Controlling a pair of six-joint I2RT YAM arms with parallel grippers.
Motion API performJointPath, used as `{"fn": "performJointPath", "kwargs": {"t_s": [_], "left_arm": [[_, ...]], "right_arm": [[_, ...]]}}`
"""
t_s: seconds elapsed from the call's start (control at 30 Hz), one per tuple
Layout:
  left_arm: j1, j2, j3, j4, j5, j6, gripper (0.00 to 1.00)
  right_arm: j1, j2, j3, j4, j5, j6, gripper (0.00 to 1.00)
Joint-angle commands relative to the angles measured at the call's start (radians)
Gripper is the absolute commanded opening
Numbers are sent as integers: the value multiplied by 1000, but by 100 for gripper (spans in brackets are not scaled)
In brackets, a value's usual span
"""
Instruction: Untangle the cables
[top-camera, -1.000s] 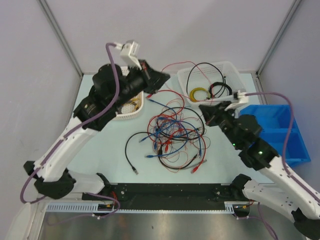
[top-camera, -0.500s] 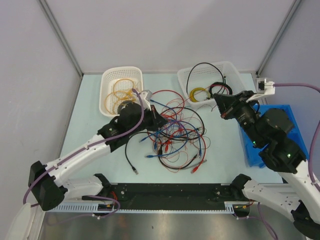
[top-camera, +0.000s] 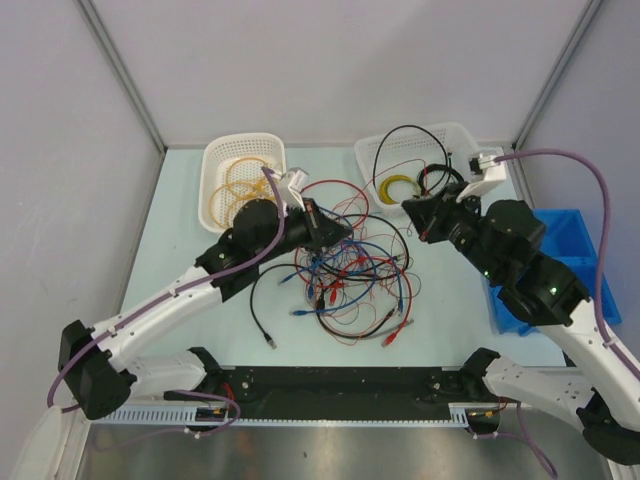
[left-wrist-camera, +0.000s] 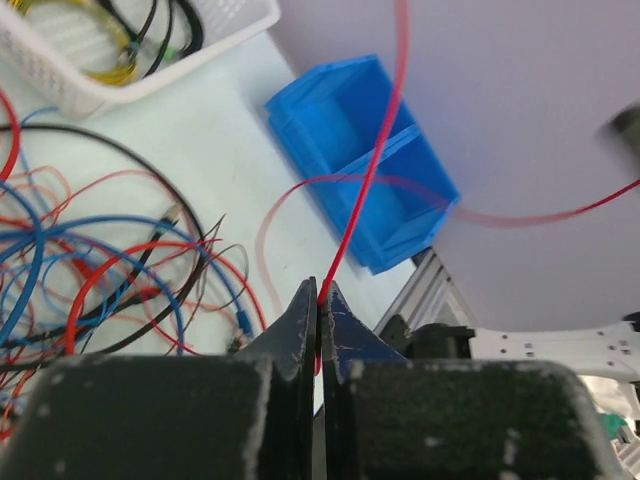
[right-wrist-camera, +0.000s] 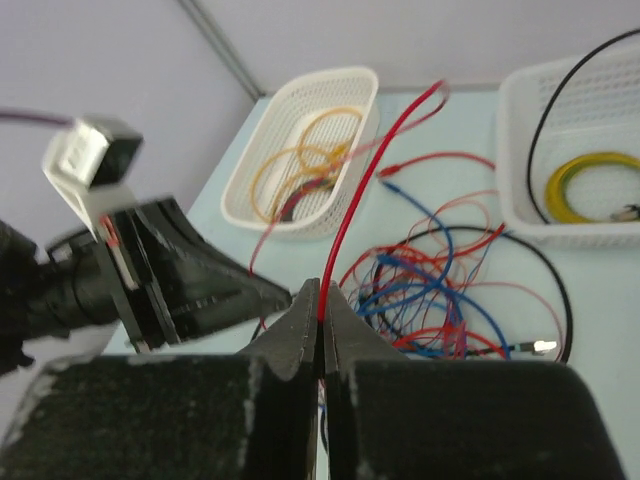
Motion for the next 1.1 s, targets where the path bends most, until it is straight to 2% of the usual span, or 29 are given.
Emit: {"fn": "performJointPath", "kwargs": {"t_s": [0.0,0.1,0.27,0.4,0.5,0.6,0.83,1.07], "left_arm": [[-5,11,154,33,45,-8,0],[-7,45,225,21,68,-35,0],[-22,111,323,16,95,-75,0],[-33,132,379,1,100,-83,0],[-37,137,385,-5,99,-91,0],[-40,137,391,-7,99,-94,0],[-42,137,416,-73,76,-74,0],[-45,160,452,-114,71,-75,0]], "right_arm": [[71,-25,-99,48,-92,3,0],[151,-22,-159,89,-92,-1,0],[269,-14,-203,183,7,-34,0],[281,-22,-228,216,23,-50,1],[283,-25,-249,236,20,-57,9],[281,-28,-266,253,35,-57,12],[284,-74,-289,255,84,-64,13],[291,-120,-300,217,123,-70,33]]}}
